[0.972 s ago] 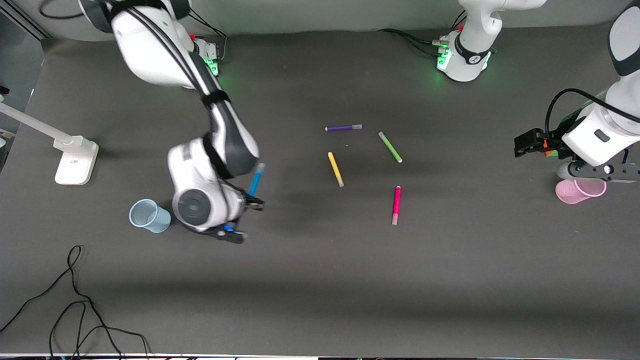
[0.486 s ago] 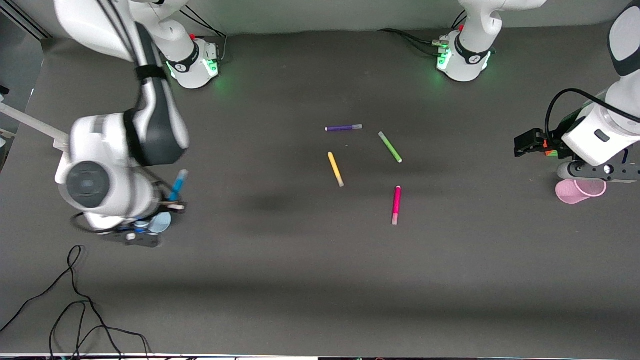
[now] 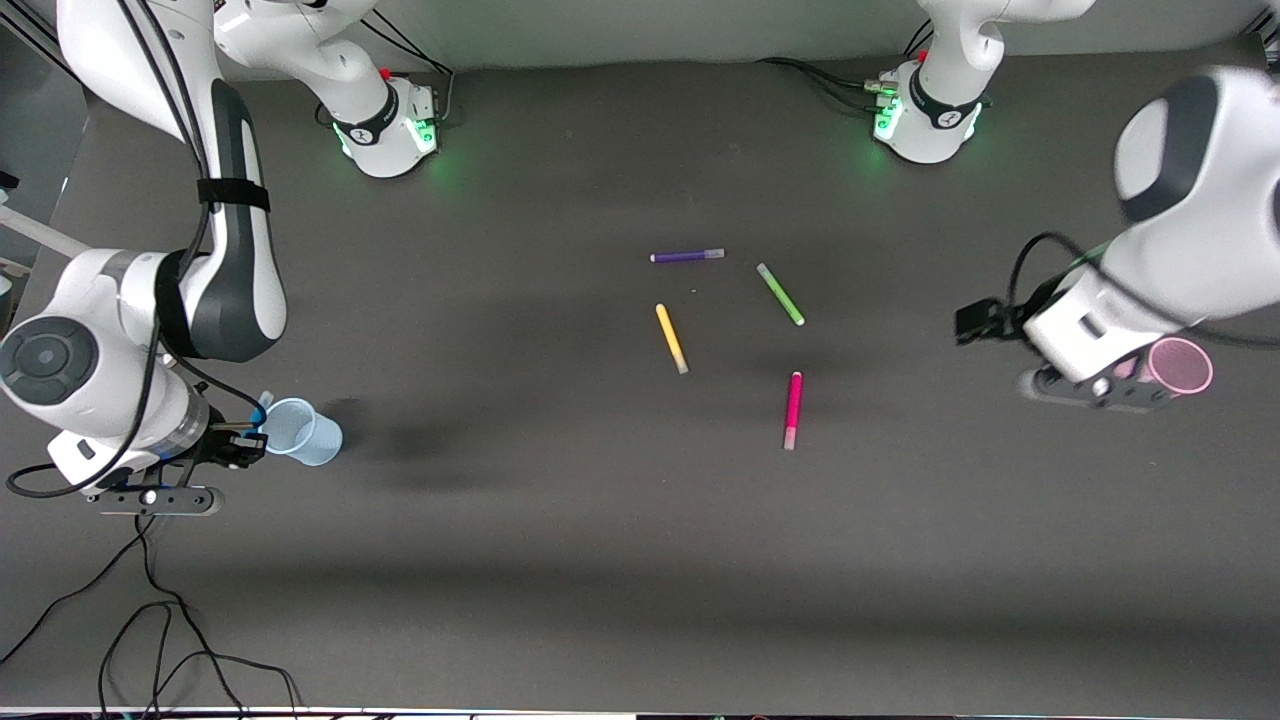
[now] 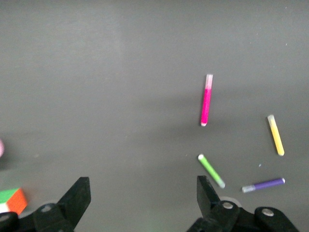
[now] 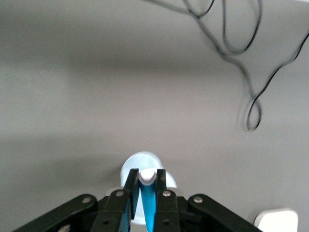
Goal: Place pink and blue markers in matching cups
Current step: 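Carry the blue marker over the blue cup while the left gripper reaches out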
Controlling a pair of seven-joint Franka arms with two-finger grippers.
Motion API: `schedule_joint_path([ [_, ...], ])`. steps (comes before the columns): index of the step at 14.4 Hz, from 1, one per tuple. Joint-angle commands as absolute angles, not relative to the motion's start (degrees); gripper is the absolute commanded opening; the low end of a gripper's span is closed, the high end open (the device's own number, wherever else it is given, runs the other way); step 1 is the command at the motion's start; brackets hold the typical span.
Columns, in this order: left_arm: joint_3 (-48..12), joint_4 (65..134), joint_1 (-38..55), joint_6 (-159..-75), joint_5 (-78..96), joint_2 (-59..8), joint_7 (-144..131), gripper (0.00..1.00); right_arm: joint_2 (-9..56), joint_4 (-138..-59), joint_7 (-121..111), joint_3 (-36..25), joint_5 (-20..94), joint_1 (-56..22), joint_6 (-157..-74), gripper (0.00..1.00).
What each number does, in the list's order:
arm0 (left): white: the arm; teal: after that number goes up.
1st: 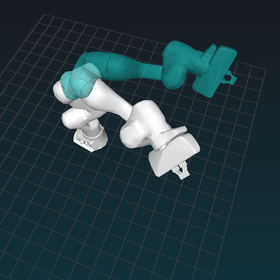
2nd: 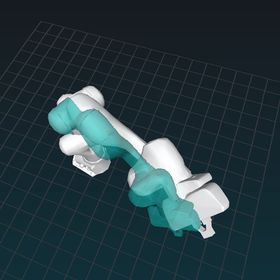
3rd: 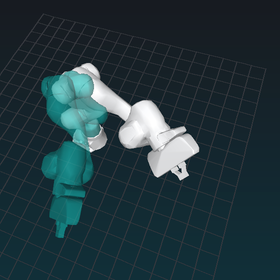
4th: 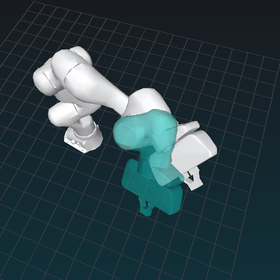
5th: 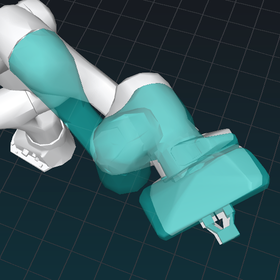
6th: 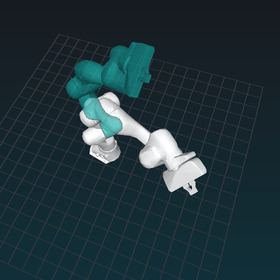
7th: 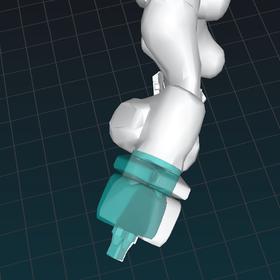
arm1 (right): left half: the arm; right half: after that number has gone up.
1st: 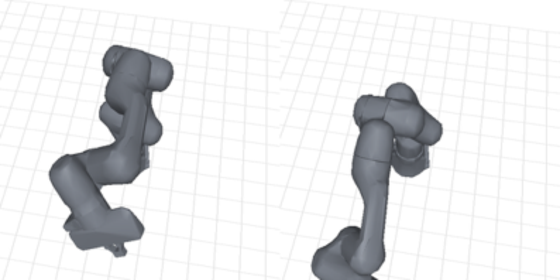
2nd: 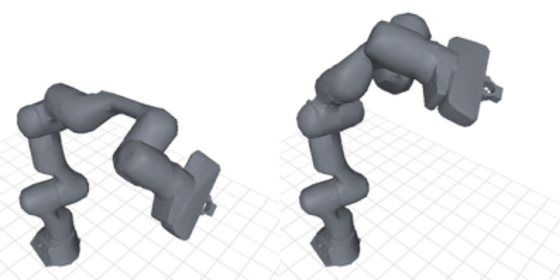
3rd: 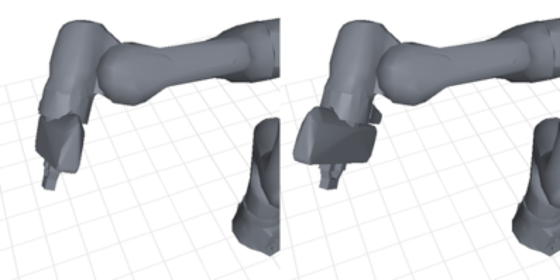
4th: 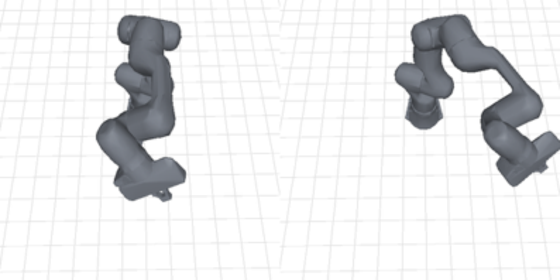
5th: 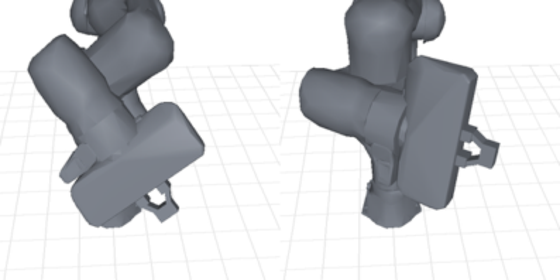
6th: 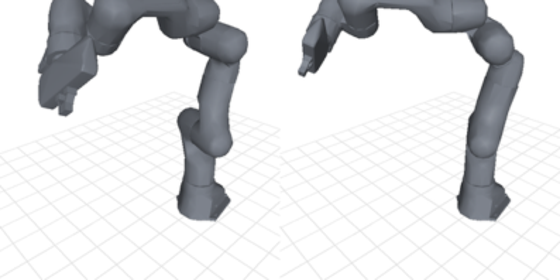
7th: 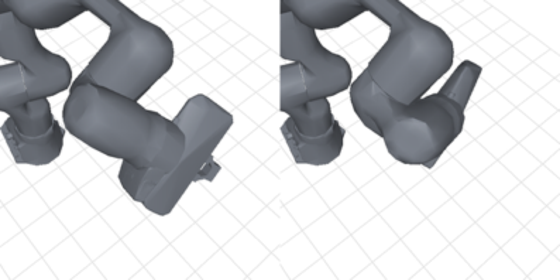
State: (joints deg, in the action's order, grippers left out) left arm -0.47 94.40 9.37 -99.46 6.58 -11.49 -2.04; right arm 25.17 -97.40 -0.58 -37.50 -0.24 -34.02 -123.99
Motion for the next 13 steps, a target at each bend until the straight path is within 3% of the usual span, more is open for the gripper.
schedule_joint_path([
  [1,0.1,101.6,12.1,-108.4,7.9,-11.8,-3.4,0.98,17.2,-108.6,-1.7,-37.7,-4.0,-35.6,-133.1,0.00],
  [4,0.1,102.5,15.9,-113.1,7.1,-15.8,-9.0,0.98,13.0,-115.1,-1.8,-37.6,-4.0,-35.6,-140.4,0.00],
  [8,0.1,102.5,18.1,-116.4,7.1,-20.0,-9.8,0.98,11.2,-125.7,-2.4,-37.6,-4.5,-36.4,-157.8,0.00],
  [13,0.3,104.3,22.3,-125.8,6.9,-25.9,-12.3,0.95,11.1,-128.0,-4.3,-37.7,-4.5,-36.3,-162.8,0.00],
])
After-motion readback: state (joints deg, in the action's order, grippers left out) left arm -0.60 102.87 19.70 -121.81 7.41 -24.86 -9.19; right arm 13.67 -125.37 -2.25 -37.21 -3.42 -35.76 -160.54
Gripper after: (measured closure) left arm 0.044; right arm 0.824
